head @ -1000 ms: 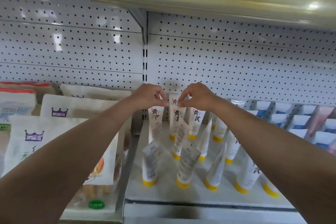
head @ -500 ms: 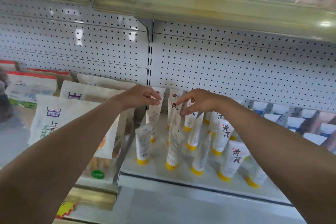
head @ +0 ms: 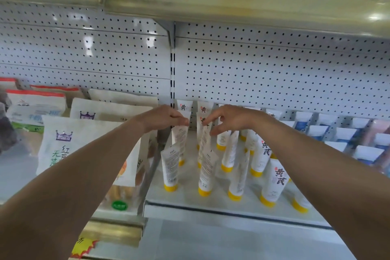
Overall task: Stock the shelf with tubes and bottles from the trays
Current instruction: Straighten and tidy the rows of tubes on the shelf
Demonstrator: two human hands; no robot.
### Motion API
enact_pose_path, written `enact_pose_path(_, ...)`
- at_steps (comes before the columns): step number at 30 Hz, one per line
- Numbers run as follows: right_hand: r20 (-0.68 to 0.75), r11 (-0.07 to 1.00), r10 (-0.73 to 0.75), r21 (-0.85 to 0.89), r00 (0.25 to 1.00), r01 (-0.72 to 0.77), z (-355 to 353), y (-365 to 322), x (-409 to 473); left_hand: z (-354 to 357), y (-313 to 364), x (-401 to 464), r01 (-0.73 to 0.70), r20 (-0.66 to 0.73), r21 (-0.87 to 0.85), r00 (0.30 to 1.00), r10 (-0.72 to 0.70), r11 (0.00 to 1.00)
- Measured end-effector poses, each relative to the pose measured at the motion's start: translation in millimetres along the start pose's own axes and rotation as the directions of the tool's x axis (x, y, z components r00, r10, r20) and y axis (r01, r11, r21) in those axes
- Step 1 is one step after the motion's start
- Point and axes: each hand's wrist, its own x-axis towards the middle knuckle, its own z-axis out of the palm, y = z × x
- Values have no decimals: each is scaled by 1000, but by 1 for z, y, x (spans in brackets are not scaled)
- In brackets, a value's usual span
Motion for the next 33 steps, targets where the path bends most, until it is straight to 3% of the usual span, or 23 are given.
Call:
enact_pose_path(9,-222,999,3,-52,975,-14,18,1,9,-8,-1,3,22,80,-10,997,-21,1000)
enact_pose_path(14,-321,996,-25,-93,947,-6,23,4,5,1,4,3,-32,-36,129,999,37,991)
enact_pose_path(19,-356,998,3,-60,935,-25,31,4,4,8,3,7,-50,-156,230,984,88,972)
enact_pose_path(27,-390,997,1,-69,921,-30,32,-1,9,2,0,8,-34,-191,389,975,116,921)
enact_pose_path(33,-377,994,6,-102,926,-49,34,-7,13,1,-3,6,-24,-167,382,981,94,924)
